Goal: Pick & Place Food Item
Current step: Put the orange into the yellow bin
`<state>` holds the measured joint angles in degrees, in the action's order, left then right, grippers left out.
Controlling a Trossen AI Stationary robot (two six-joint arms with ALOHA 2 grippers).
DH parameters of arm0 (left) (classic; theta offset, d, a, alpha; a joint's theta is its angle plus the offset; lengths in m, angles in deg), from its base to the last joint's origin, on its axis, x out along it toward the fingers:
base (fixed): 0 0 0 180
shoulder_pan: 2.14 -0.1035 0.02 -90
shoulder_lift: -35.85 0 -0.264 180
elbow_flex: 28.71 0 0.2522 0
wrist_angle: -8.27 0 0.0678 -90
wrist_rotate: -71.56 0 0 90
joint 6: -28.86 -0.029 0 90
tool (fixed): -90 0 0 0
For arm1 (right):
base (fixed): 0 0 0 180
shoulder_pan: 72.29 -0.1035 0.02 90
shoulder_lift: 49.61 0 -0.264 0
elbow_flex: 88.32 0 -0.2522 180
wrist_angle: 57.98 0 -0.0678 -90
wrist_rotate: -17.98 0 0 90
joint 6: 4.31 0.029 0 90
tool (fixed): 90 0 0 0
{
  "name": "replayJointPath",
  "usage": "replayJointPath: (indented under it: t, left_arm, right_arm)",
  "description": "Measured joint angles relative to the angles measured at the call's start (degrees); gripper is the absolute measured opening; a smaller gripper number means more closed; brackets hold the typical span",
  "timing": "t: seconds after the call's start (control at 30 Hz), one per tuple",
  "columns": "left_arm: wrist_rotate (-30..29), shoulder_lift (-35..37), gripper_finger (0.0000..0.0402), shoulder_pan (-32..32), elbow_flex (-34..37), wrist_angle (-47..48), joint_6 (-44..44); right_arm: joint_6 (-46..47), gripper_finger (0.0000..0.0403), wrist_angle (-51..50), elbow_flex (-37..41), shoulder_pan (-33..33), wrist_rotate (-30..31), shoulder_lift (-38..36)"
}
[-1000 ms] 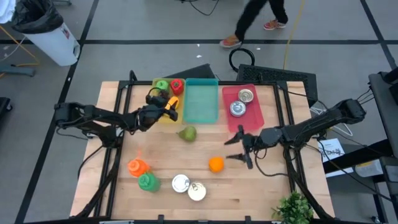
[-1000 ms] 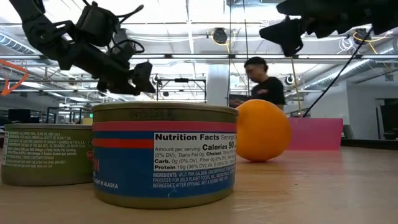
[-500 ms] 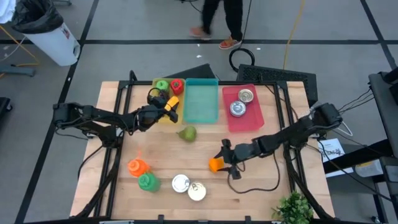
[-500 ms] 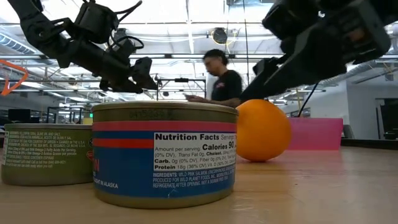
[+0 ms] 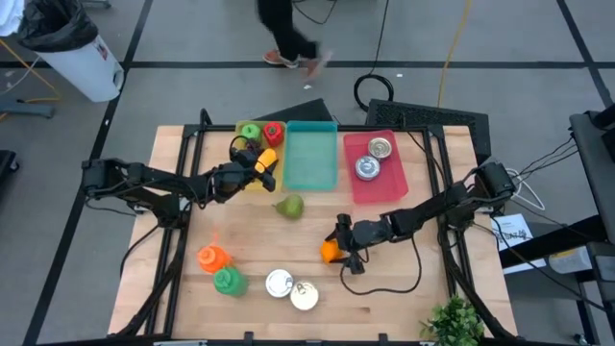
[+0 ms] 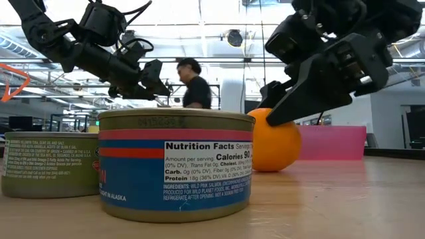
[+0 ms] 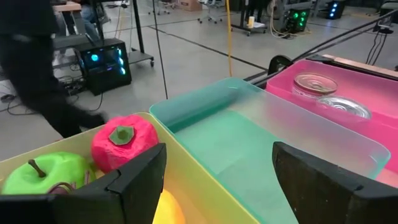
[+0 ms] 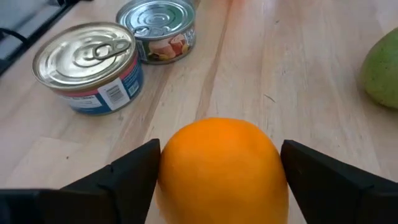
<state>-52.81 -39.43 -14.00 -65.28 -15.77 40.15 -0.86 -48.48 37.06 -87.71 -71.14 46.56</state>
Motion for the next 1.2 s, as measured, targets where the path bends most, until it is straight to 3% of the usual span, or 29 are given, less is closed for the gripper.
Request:
replayJointPath:
  t: [0.13,0.4,0.67,0.83,0.9,1.2]
  left_arm:
    - [0.0,0.0,0.0303,0.0,0.0,0.0,0.9]
    - [3.1,0.0,0.0288,0.0,0.0,0.0,1.2]
    - [5.5,0.0,0.0279,0.0,0.0,0.0,2.7]
    - [24.2,0.0,0.0279,0.6,-0.2,-3.7,4.8]
    - [27.6,0.0,0.0277,2.2,-1.1,-3.5,3.6]
    - [25.8,-5.0,0.0286,10.7,-8.8,-3.5,-4.1]
  right_arm:
    - [1.9,0.0289,-4.7,0.0,0.6,-3.7,0.0]
    - [0.0,0.0281,-8.7,0.0,0.9,-2.9,-1.7]
    - [-3.5,0.028,-19.8,0.6,-4.2,16.4,-12.0]
    - [-8.8,0.0279,-17.3,0.4,-5.8,28.1,-15.1]
    - [-10.1,0.0279,-16.7,0.4,-5.8,31.1,-15.1]
    - [-21.1,0.0279,-4.9,0.3,-6.2,36.0,-15.2]
